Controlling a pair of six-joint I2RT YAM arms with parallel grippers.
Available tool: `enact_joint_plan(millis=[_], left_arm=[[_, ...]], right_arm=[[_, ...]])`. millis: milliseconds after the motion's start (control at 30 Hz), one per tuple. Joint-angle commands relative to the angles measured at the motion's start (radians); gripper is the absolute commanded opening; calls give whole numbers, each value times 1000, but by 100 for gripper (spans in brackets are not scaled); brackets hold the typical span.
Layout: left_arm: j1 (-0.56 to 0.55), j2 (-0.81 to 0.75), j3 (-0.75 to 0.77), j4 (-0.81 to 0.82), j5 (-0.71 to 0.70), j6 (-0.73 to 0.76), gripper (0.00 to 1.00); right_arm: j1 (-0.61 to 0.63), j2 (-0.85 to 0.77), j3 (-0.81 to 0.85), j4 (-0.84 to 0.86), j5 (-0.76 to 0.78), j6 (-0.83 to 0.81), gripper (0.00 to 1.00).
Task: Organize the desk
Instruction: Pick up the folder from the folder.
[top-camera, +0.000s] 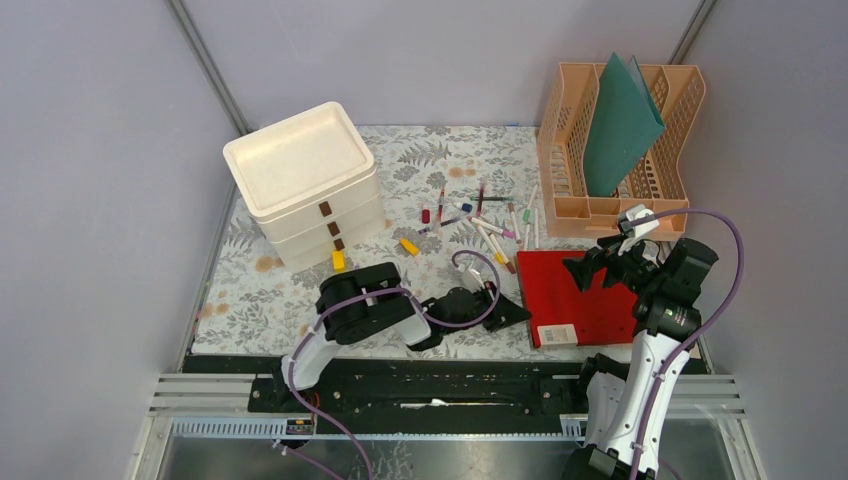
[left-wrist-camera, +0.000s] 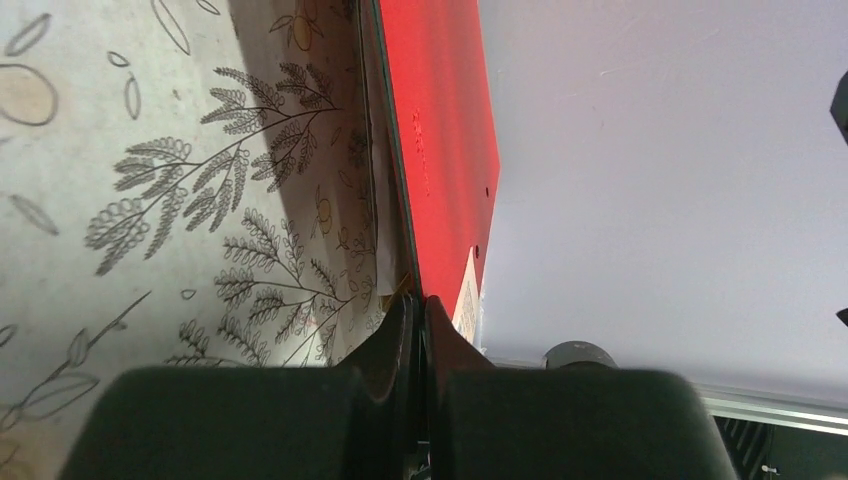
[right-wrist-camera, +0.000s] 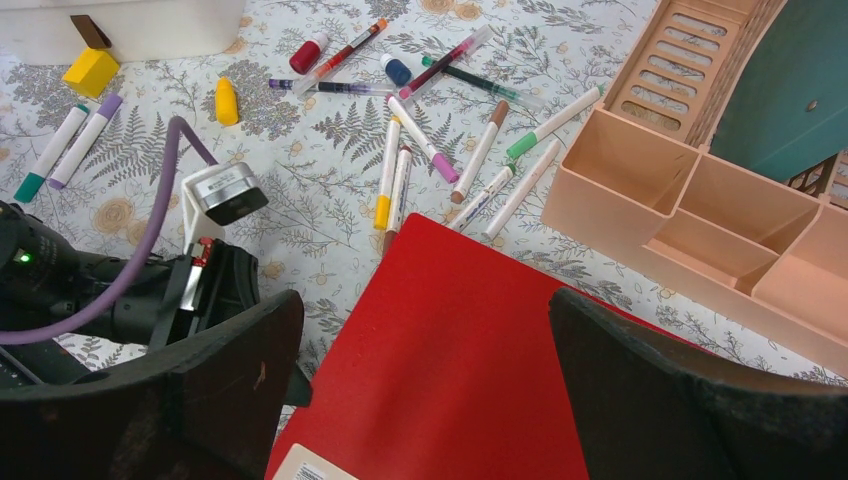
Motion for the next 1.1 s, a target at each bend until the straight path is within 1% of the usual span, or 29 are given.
enact_joint_plan(millis=[0,67,100,367,467,533,700,767,833,933,1067], left_arm=[[13,-73,-57,115,-11,33,2],[17,-81,-79,119,-5,31,8],[18,-83,-91,122,-3,28,10],[24,-97,-186,176,-4,17,11],[25,-115,-224,188,-13,20,15],[26,-133,-252,196,-19,20,24],[26,-159,-311,196,-18,24,51],[25,-153,-323,209,-13,20,59],[26,-136,-322,220,-8,11,63],[26,-101,-294,222,2,-5,64],[30,-63,-245,186,-4,-14,66]], right_arm=[[1,-3,-1,2,-32,-14,100],[2,-4,-1,2,-31,-14,100],[1,-4,-1,1,-31,-13,100],[1,-4,-2,1,-33,-14,100],[1,-4,-2,1,-33,-14,100],[1,-5,-3,1,-33,-14,100],[2,-6,-3,1,-34,-15,100],[1,-5,-3,1,-34,-15,100],[2,-4,-3,1,-34,-15,100],[1,-6,-4,1,-34,-16,100],[1,-5,-5,1,-36,-17,100]])
